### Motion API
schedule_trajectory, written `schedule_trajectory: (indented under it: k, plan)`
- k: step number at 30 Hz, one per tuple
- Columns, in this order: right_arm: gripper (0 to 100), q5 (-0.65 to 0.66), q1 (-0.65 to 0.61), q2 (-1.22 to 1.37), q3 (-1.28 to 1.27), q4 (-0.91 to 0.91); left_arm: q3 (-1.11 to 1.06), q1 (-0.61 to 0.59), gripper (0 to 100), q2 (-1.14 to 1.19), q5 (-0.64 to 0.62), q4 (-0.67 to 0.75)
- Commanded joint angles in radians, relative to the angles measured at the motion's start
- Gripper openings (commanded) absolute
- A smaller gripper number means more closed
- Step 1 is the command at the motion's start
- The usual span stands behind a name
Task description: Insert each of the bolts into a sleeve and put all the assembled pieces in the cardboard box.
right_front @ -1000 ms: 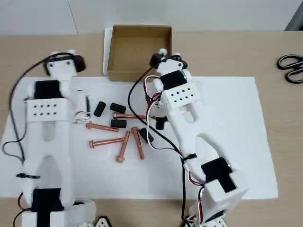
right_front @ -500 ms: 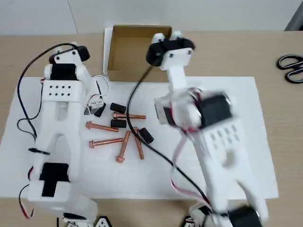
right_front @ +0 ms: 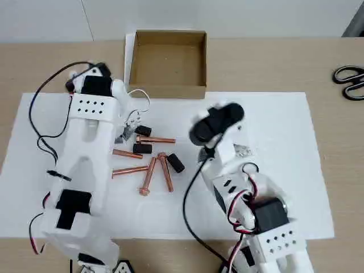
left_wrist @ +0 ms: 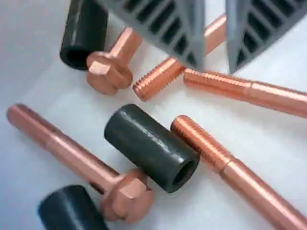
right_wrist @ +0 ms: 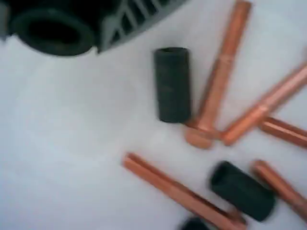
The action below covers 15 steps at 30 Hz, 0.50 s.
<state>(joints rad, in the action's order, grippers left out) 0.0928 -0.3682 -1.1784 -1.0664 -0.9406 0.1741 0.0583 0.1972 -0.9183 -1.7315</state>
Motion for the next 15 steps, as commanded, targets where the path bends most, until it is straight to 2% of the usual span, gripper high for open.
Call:
schedule_trajectory:
  k: [1, 6, 9, 15]
  plan:
    - [0.4, 0.014, 0.096, -0.067, -0.129, 0.096, 0.038, 0.005, 11, 0.040, -0.061, 0.014]
    - [0.4, 0.014, 0.188, -0.073, -0.242, 0.119, 0.042, -0.046, 16, 0.144, -0.129, 0.025]
    - [0.4, 0.011, 0.196, -0.073, -0.272, 0.122, 0.042, -0.058, 18, 0.178, -0.146, 0.006]
    - [0.4, 0.009, 0.193, -0.073, -0.276, 0.124, 0.041, -0.058, 19, 0.229, -0.269, 0.006]
